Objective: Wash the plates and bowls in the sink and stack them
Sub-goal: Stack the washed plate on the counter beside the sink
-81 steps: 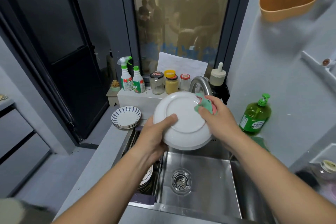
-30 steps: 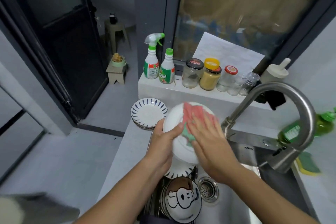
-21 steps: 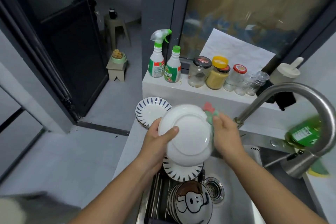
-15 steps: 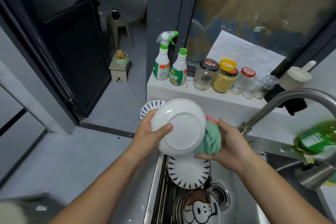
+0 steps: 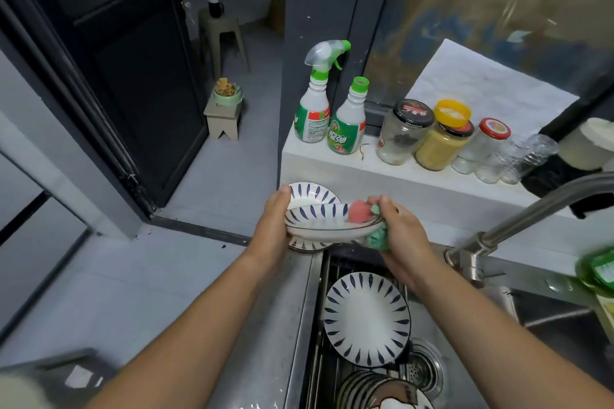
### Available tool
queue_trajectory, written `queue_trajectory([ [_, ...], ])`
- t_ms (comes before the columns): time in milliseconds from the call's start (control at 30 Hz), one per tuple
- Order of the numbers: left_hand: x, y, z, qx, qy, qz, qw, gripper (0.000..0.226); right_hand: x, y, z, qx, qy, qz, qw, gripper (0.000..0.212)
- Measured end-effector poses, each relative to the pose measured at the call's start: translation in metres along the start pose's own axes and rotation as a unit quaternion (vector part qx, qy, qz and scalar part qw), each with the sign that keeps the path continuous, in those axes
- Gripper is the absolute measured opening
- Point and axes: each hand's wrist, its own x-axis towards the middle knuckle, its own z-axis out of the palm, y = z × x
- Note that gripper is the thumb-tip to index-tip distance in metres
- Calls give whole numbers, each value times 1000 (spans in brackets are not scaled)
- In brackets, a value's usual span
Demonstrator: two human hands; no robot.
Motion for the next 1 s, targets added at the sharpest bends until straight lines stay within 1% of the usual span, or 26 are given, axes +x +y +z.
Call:
queue_trajectory([
  [33,4,0,-3,14,11,6,1000,71,4,4,2,-35,1,-23,999,29],
  [67,10,-1,-7,30,23,16,999,64,11,8,5,-68,5,-39,997,30],
  [133,21,-2,-14,77,34,33,996,43,25,20,11,-129,16,-57,990,43],
  [200,35,-7,-20,126,42,43,990,28,44,35,16,-176,20,-70,982,56],
  [233,41,-9,-21,144,50,44,987,20,51,39,21,-191,22,-78,978,53],
  [300,50,-17,-25,162,73,46,983,12,61,47,28,-204,29,-84,975,34],
  [333,56,-22,-27,166,83,50,981,13,65,51,31,-207,33,-87,974,28],
  [367,61,-27,-29,172,88,57,979,20,69,55,33,-214,40,-88,972,26],
  [433,70,-36,-31,178,96,63,977,38,77,62,33,-228,44,-99,968,27],
  [500,76,-43,-31,174,99,51,978,49,84,68,33,-227,44,-110,967,28],
  [567,82,-49,-33,180,98,51,977,55,90,72,34,-226,47,-123,965,28],
  [700,91,-60,-38,185,110,63,975,57,98,83,39,-199,78,-131,968,23],
  [833,97,-70,-40,213,112,78,967,76,103,93,40,-183,100,-126,970,25],
  [900,101,-72,-43,231,120,89,961,73,106,93,40,-191,99,-126,968,27],
  [1000,106,-74,-45,248,135,99,954,57,108,93,39,-210,88,-123,966,29],
])
